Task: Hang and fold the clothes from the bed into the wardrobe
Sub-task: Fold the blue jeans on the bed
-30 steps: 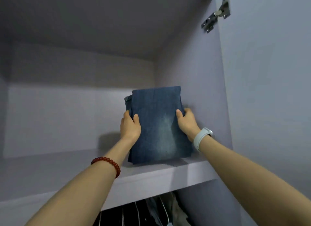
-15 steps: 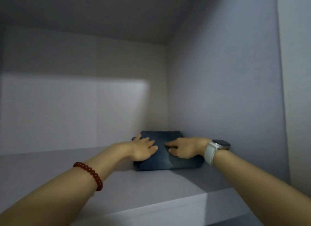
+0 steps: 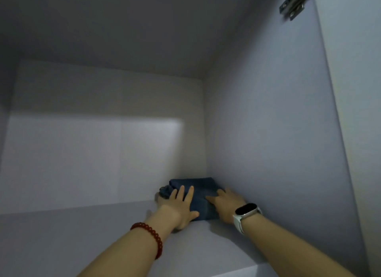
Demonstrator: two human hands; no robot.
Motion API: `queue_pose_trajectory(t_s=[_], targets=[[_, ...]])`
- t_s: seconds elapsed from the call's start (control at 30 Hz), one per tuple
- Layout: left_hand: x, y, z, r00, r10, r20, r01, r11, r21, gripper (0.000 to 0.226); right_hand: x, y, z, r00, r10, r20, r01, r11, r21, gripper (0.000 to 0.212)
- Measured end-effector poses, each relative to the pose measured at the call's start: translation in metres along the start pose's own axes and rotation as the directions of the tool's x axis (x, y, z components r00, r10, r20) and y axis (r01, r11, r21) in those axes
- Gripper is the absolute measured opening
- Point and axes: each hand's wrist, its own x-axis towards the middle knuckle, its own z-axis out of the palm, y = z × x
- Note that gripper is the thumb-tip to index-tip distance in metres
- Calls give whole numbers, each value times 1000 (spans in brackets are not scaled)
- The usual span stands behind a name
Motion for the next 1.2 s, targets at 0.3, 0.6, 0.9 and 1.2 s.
queue_pose_trajectory(t_s=[0.3, 0.6, 0.9, 1.2], targets=[[-11, -14, -24, 999, -10, -31, 10, 1000, 7, 67, -14, 6, -6, 999, 37, 2, -36, 954, 297, 39], [-161, -4, -36, 911, -124, -394, 55, 982, -183, 46, -130, -45, -38, 921, 94, -377, 131, 839, 528, 39], [-416, 40, 97, 751, -490, -443, 182, 798, -574, 45, -340, -160, 41, 893, 38, -448, 372, 499, 783, 30], [-715, 77, 230, 595, -802, 51, 596, 398, -698, 47, -559, -327, 108, 897, -439, 47, 71, 249, 966, 27]])
